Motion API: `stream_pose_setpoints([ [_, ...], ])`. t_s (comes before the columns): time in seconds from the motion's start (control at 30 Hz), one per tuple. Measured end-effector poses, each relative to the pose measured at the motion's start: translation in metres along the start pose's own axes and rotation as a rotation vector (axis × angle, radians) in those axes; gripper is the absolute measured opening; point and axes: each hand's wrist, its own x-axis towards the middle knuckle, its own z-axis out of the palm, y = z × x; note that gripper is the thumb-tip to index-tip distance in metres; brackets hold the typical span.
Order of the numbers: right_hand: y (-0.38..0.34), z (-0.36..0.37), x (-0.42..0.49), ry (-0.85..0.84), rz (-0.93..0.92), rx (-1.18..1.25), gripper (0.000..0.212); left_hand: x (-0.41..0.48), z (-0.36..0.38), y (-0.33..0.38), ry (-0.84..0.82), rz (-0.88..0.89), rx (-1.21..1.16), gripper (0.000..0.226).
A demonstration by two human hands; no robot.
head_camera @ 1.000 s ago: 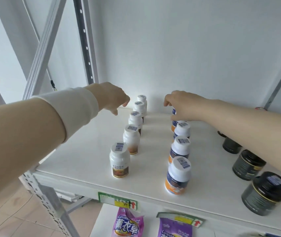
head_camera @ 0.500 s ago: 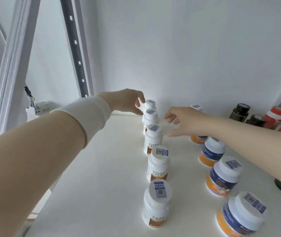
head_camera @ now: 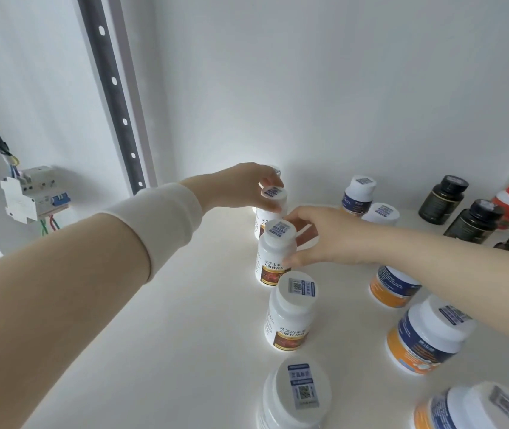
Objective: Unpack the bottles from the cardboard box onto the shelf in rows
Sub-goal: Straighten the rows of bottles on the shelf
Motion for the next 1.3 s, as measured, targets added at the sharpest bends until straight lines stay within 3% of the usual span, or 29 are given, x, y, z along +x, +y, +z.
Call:
stream_pose_setpoints([
  [0.17,0.005,0.005,0.005,0.049,-0.037,-0.013,0.045,0.004,-0.002,-0.001,0.027,0.016,0.038,0.039],
  [0.87,0.004,-0.002,0.005,-0.027,-0.023,-0.028,0.041,0.006,-0.002,-0.001,0.014,0.011,0.11,0.045],
  [1.0,0.002,-0.004,0.0,-0.01,0.02,-0.112,0.055,0.004,-0.008,0.004,-0.034,-0.004,0.155,0.059],
  [1.2,-0.007,-0.017,-0.024,0.062,0.068,-0.26,0.066,-0.019,-0.033,0.026,-0.052,0.01,0.454,0.054],
  [1.3,-0.016,-0.021,-0.042,0.064,0.029,-0.465,0.062,-0.042,-0.04,0.036,-0.098,-0.023,0.737,0.054],
])
